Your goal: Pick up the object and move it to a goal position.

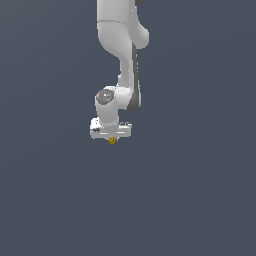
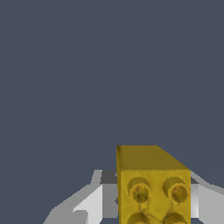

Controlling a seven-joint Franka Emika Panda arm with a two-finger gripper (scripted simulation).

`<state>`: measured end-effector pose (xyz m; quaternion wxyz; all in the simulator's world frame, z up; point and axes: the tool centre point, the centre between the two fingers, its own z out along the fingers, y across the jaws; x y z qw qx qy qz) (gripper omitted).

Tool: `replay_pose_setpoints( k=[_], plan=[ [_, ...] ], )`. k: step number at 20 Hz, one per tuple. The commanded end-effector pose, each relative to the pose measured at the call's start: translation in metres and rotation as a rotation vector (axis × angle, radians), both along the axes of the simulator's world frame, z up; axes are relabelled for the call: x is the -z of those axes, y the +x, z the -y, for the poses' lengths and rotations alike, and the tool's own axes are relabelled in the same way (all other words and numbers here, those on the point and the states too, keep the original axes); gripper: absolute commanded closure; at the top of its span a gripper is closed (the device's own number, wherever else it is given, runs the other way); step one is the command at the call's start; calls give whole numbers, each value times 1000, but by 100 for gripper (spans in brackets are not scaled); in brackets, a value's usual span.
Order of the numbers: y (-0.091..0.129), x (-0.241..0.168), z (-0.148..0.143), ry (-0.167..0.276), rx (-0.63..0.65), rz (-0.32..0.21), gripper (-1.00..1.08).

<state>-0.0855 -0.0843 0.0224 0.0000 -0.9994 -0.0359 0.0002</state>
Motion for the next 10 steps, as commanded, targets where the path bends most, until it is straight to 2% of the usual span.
replay_pose_setpoints(
  k=[1, 10],
  plan=[
    [0, 0, 0, 0, 0, 0, 108],
    [1, -3, -2, 0, 0, 0, 108]
  ],
)
